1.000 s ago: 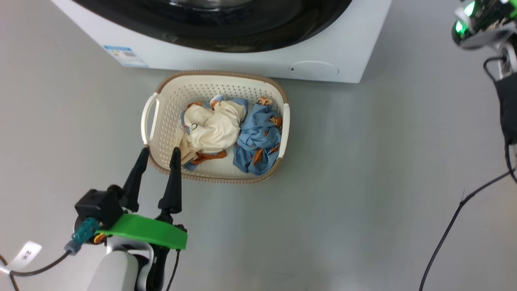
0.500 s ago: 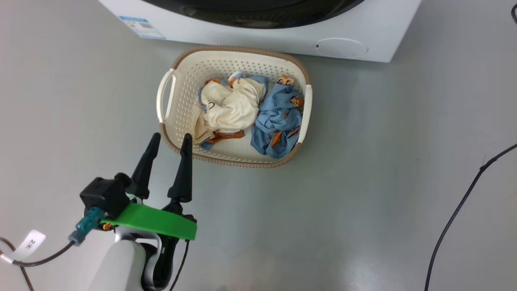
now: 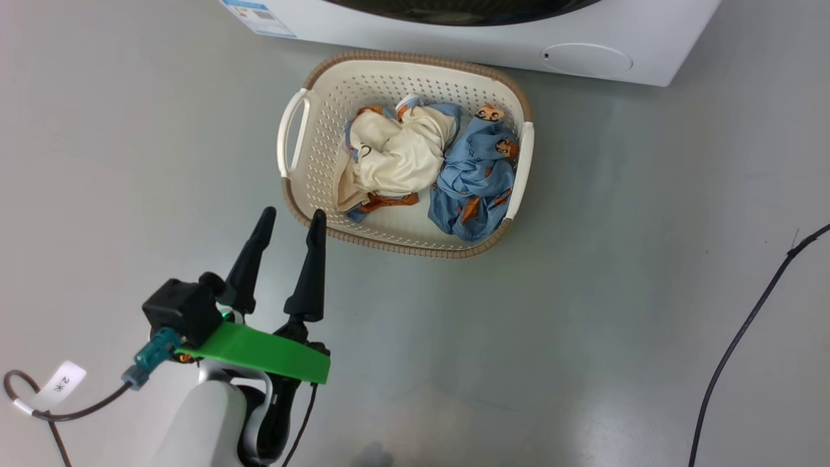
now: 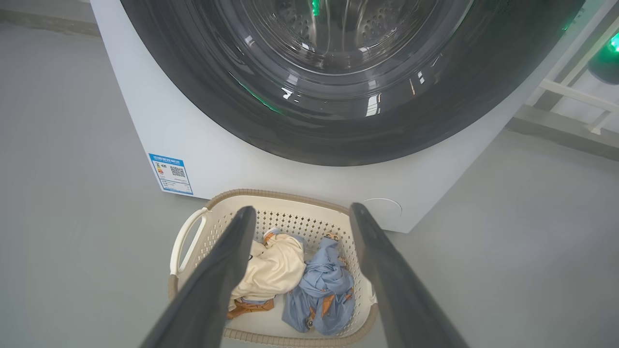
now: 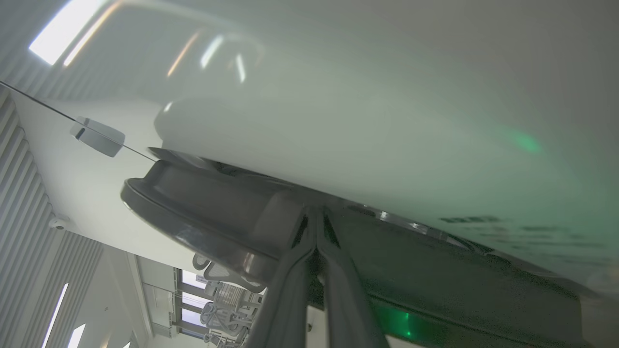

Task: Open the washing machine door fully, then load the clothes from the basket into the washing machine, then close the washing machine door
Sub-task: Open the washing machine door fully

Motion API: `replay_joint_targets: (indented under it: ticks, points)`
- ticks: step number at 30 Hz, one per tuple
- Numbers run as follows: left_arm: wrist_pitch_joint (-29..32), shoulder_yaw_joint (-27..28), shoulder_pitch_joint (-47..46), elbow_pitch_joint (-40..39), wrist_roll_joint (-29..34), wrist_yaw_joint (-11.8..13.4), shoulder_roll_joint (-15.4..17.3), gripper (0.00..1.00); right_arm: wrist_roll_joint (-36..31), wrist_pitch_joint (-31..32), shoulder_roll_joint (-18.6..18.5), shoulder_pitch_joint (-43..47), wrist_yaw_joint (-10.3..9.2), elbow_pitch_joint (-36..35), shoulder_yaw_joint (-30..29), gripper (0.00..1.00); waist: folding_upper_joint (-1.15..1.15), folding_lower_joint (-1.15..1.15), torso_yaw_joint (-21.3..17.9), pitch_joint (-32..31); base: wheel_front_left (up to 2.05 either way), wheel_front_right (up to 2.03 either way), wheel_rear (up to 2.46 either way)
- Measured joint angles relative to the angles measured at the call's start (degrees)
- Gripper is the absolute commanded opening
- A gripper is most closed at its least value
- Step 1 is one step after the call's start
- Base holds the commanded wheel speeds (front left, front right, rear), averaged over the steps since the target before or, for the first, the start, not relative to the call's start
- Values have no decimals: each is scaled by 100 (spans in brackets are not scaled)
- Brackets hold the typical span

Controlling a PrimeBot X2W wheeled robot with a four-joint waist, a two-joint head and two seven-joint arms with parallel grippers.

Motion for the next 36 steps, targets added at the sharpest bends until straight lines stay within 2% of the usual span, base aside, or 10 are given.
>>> replay_joint_targets:
  ticks: [17, 36]
  points:
    - [0, -108, -5, -43, -89, 0, -2, 100, -189, -46, -43, -89, 0, -91, 215, 0, 0, 0, 87, -1, 0, 0, 0]
    - [0, -27, 32, -58, -73, 0, -1, 100, -142, 51, 66, 514, 0, -511, 412, 0, 0, 0, -32, -327, 0, 0, 0]
